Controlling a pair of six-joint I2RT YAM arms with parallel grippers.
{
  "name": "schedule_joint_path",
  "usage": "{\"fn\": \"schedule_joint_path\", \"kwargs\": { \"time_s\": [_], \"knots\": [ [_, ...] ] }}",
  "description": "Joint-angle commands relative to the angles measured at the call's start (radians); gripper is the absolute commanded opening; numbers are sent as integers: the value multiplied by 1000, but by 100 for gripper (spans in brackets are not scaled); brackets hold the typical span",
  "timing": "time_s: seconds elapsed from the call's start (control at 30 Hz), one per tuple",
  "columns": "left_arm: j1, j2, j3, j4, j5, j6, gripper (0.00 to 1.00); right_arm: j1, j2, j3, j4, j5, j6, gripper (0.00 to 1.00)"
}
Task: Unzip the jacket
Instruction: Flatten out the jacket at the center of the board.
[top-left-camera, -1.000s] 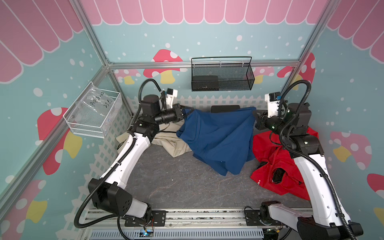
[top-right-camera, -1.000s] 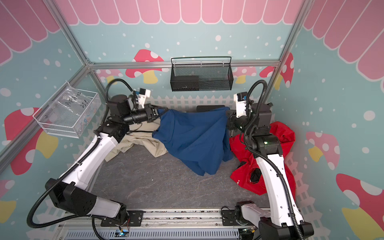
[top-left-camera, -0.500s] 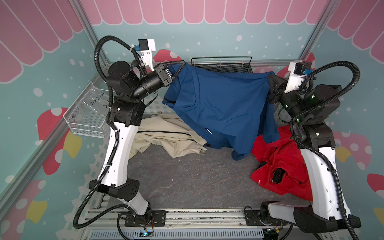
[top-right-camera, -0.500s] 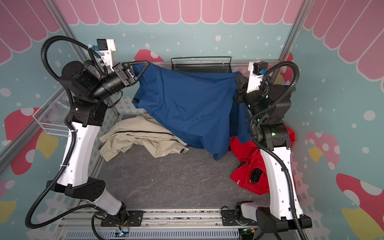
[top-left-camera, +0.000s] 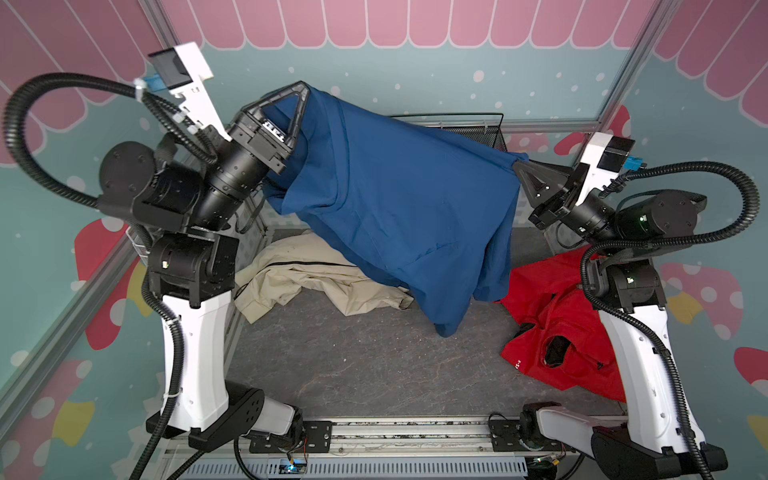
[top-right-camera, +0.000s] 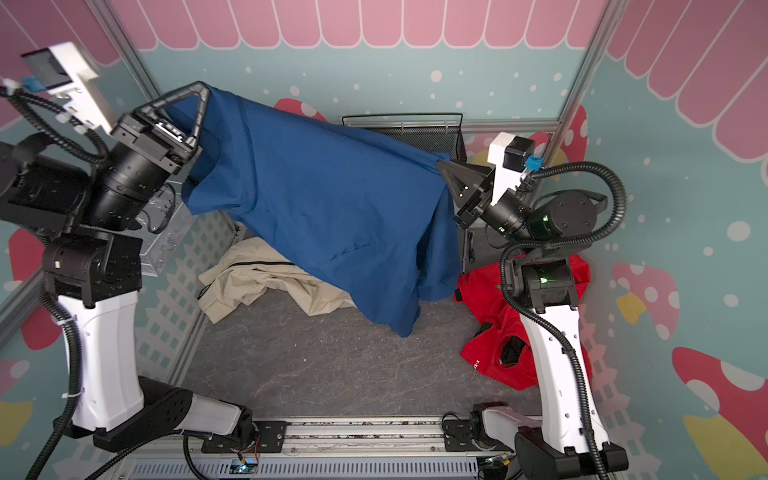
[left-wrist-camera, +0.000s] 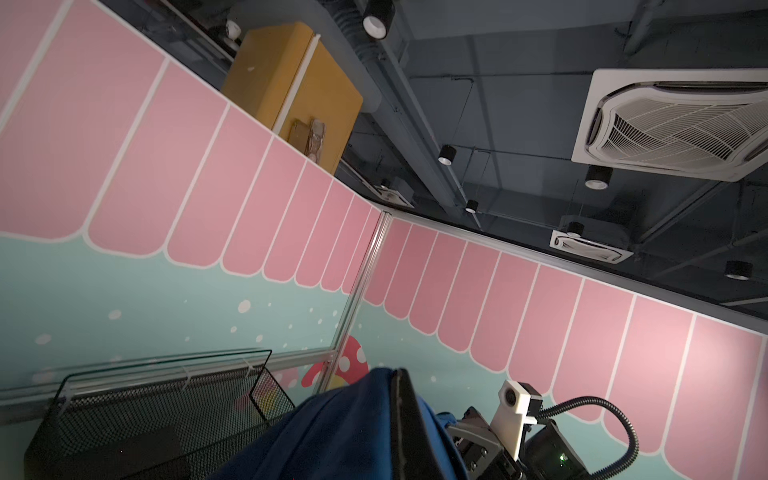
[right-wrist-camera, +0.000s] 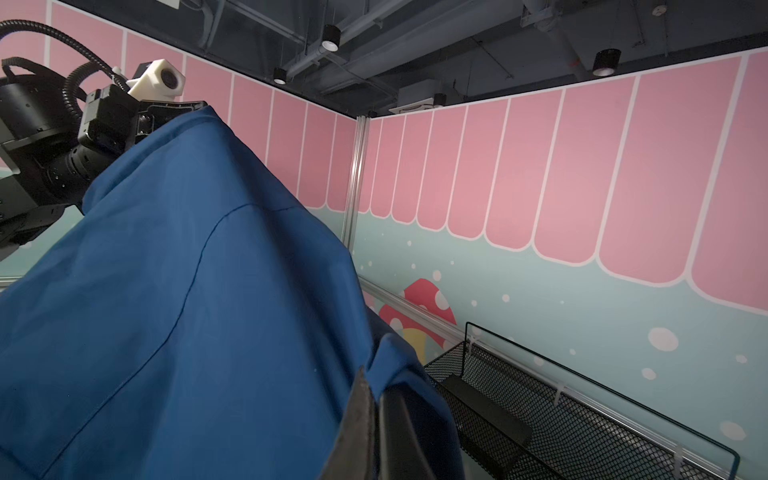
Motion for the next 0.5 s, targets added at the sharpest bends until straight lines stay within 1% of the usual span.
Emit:
{"fn": "schedule_joint_path", "kwargs": {
  "time_s": [0.0, 0.07, 0.13, 0.17, 0.23, 0.27, 0.3, 0.33, 0.37, 0.4, 0.43, 0.47],
  "knots": [
    [5, 38, 33, 49, -135, 33, 0, -4, 1, 8, -28, 126, 42, 0],
    [6, 96, 64, 46, -148, 36, 0, -3, 73, 49, -182, 239, 28, 0],
    [11, 179, 111, 16, -161, 36, 0, -4, 154, 52, -263, 304, 15, 0],
    [17, 222, 135, 6, -151, 27, 0, -5, 200, 50, -289, 324, 14, 0],
    [23, 323, 167, 7, -119, 23, 0, -5, 296, 41, -307, 326, -2, 0],
    [23, 376, 178, 9, -106, 26, 0, -5, 347, 39, -311, 332, -14, 8],
    [23, 422, 180, 25, -86, 27, 0, -5, 390, 38, -312, 351, -34, 25],
    [23, 482, 183, 57, -53, 27, 0, -5, 436, 35, -313, 384, -55, 48],
    [25, 543, 194, 63, -35, 23, 10, -5, 478, 34, -323, 431, -67, 69],
    [25, 596, 211, 59, -16, 20, 33, -7, 507, 36, -337, 458, -76, 78],
    [29, 653, 235, 50, 23, 19, 58, -8, 527, 34, -358, 472, -86, 86],
    [37, 691, 246, 18, 51, 19, 77, -9, 527, 16, -366, 471, -97, 87]
  ]
}}
